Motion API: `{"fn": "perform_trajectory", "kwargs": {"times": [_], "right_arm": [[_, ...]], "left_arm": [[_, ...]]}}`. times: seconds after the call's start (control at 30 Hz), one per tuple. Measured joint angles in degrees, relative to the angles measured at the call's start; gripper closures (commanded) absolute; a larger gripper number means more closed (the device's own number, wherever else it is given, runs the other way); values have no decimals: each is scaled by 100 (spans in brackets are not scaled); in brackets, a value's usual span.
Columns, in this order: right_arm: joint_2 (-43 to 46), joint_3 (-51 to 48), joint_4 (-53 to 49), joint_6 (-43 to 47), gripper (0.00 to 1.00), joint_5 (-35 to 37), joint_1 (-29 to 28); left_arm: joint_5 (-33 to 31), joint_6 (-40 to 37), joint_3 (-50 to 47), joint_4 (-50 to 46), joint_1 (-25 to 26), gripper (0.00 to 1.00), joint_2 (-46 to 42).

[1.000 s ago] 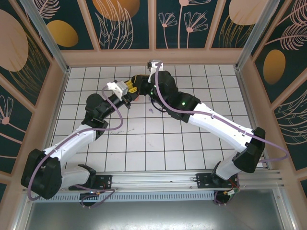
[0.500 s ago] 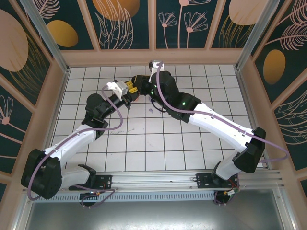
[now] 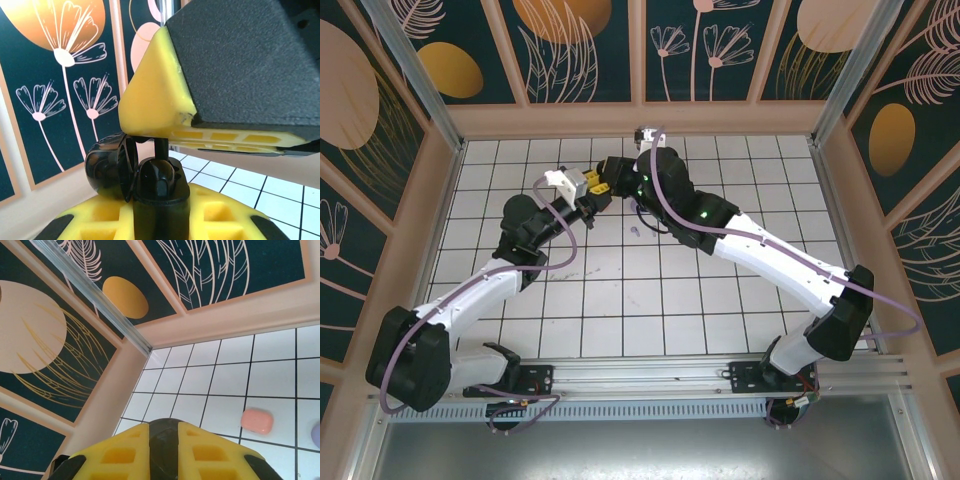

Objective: Insert wireless bluetooth earbuds into charging case

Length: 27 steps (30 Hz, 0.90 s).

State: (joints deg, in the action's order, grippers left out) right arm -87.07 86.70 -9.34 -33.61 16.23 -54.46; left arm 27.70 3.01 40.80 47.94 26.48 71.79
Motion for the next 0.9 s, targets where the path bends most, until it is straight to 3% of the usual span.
{"fn": "perform_trajectory", "kwargs": {"times": [0.7, 0.9], "right_arm": [[-20, -61, -9, -302, 66, -330, 197], [-26, -61, -13, -321, 56, -391, 232]], "left_arm": [[9, 293, -131, 459, 0, 100, 149], [-17, 332, -146, 568, 0, 100, 184]]}}
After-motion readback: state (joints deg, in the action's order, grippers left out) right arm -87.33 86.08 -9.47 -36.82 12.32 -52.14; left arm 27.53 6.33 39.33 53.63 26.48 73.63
